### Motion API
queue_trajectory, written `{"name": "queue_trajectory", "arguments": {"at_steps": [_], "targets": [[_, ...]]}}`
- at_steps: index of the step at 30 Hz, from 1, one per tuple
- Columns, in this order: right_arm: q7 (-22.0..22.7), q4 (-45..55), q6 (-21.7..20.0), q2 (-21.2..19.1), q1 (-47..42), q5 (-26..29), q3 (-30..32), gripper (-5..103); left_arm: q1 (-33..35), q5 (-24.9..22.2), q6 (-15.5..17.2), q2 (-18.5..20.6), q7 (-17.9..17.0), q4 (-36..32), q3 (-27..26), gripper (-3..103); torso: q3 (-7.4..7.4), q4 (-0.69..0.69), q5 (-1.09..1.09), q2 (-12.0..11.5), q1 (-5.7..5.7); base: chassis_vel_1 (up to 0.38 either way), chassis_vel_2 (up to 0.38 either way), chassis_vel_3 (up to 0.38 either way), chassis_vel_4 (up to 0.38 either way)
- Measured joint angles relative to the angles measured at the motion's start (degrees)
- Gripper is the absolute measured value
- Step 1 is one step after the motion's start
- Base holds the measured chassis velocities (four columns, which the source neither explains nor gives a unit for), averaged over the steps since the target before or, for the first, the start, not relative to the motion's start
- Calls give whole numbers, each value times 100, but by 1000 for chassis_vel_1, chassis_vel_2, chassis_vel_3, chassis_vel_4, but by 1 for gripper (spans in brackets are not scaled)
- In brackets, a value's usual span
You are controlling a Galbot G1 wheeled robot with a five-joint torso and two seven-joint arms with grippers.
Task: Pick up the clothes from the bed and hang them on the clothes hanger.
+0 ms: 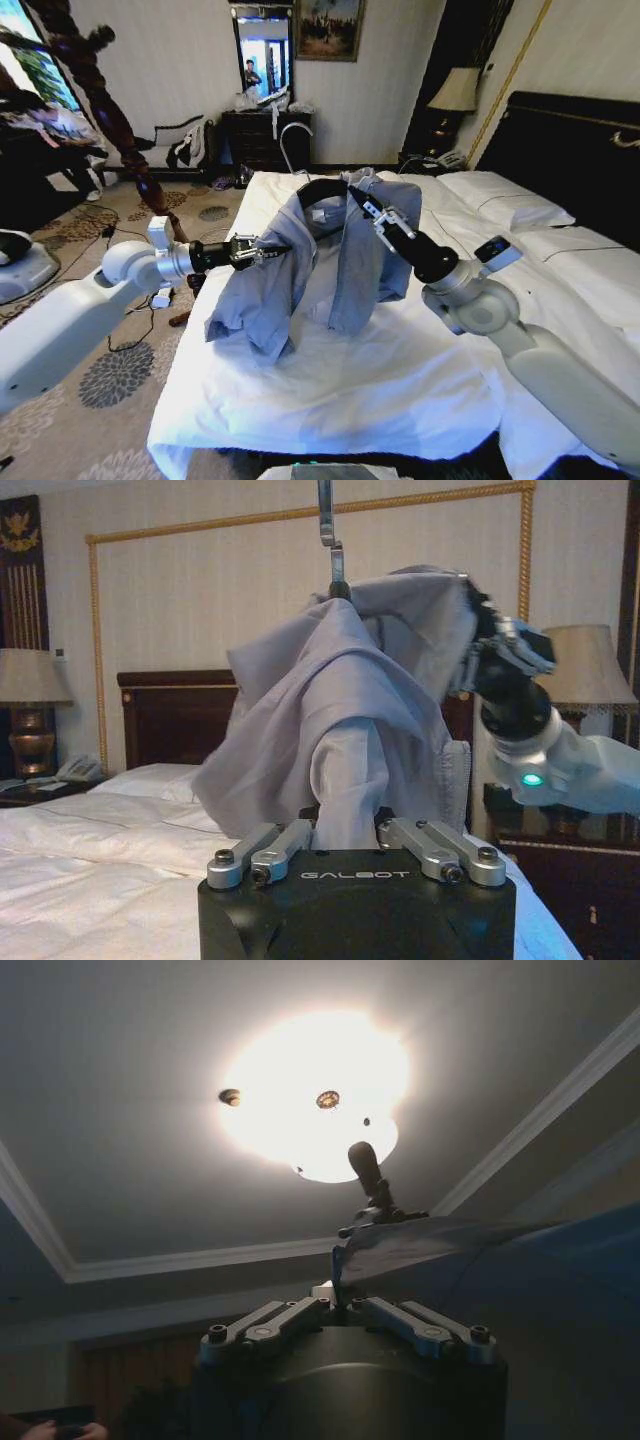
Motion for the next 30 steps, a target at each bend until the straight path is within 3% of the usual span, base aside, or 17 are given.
{"name": "queue_trajectory", "arguments": {"at_steps": [5, 8, 10, 14, 17, 19, 23, 24, 27, 30], "targets": [[-175, 0, -30, 69, -53, -79, -151, 0, -70, 56, 13, -171, -6, 165, 46, 18, 0, 0, 0, 0, 0, 0, 0, 0, 0], [51, -70, -34, 127, -66, -316, -190, -2, -113, 65, 15, -240, -6, 214, 71, 18, 0, 0, 0, 0, 0, 0, 0, 0, 0], [205, -107, -34, 158, -73, -391, -189, 3, -120, 65, 16, -252, -6, 217, 73, 18, 0, 0, 0, 0, 0, 0, 0, 0, 0], [723, -103, -59, 211, -170, -481, -63, 20, -138, 53, 17, -250, 10, 232, 60, 18, 0, 1, 0, 0, 0, 0, 0, 0, 0], [992, -33, -148, 162, -331, -536, 87, 25, -154, 20, 18, -235, 10, 246, 19, 18, 0, 1, 0, 0, 0, 0, 0, 0, 0], [1230, 108, -273, 30, -598, -535, 351, 41, -169, -45, 19, -204, -19, 271, -54, 18, -1, -1, 0, 0, 0, 0, 0, 0, 0], [1253, 185, -302, -32, -712, -540, 458, 46, -157, -82, 19, -190, -107, 289, -136, 18, -1, -2, 1, 0, 0, 0, 0, 0, 0], [1251, 289, -331, -101, -821, -561, 564, 58, -96, -183, 21, -173, -284, 299, -282, 18, -1, -1, 0, 0, 0, 0, 0, 0, 0], [1250, 430, -344, -143, -885, -606, 665, 63, -67, -398, 31, -153, -576, 300, -465, 18, -1, 2, -1, 0, 0, 0, 0, 0, 0], [1257, 423, -340, -160, -950, -784, 812, 79, -95, -677, 45, -98, -900, 304, -613, 18, -1, -1, -1, 0, 0, 0, 0, 0, 0]]}}
